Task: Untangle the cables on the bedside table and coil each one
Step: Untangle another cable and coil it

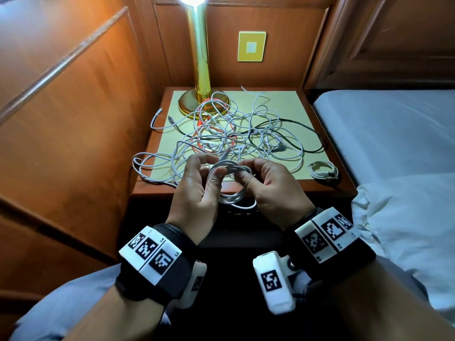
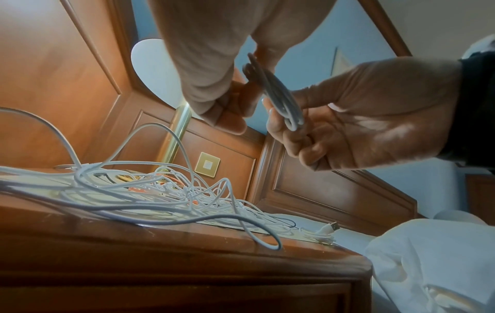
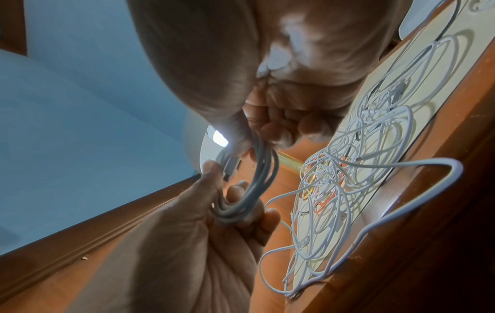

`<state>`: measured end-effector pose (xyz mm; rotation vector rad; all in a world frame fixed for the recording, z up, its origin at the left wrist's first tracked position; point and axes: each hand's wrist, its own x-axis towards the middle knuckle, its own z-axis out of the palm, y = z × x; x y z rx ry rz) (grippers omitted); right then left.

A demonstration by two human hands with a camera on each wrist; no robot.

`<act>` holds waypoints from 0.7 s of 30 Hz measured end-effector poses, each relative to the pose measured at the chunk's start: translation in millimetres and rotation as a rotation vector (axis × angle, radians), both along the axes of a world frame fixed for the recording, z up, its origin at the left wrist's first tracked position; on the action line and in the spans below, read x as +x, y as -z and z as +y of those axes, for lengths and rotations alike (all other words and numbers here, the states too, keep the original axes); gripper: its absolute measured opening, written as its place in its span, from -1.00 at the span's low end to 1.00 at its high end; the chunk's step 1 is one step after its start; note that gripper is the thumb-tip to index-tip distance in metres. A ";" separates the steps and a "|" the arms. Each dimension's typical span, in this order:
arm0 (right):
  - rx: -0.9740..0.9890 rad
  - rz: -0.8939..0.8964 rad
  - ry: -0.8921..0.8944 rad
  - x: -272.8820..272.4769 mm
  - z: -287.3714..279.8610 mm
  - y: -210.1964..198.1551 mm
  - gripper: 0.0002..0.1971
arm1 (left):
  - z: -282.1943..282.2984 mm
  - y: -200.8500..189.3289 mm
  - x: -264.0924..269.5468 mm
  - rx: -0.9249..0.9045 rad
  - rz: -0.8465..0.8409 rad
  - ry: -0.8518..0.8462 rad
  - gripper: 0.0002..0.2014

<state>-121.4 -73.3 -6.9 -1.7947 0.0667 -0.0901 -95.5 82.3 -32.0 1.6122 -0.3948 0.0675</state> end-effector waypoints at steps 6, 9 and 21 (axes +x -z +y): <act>0.080 0.026 -0.062 3.7 3.0 -0.3 -0.89 | -0.1 -5.6 3.9 -0.200 0.047 -0.017 -0.80; 0.142 0.024 -0.077 3.2 5.8 -2.2 -0.85 | -1.3 -8.8 5.2 -0.332 0.151 0.026 -0.91; 0.054 -0.047 0.054 7.3 -1.1 11.8 -0.70 | 5.7 -3.1 4.7 -0.014 -0.061 0.032 -0.81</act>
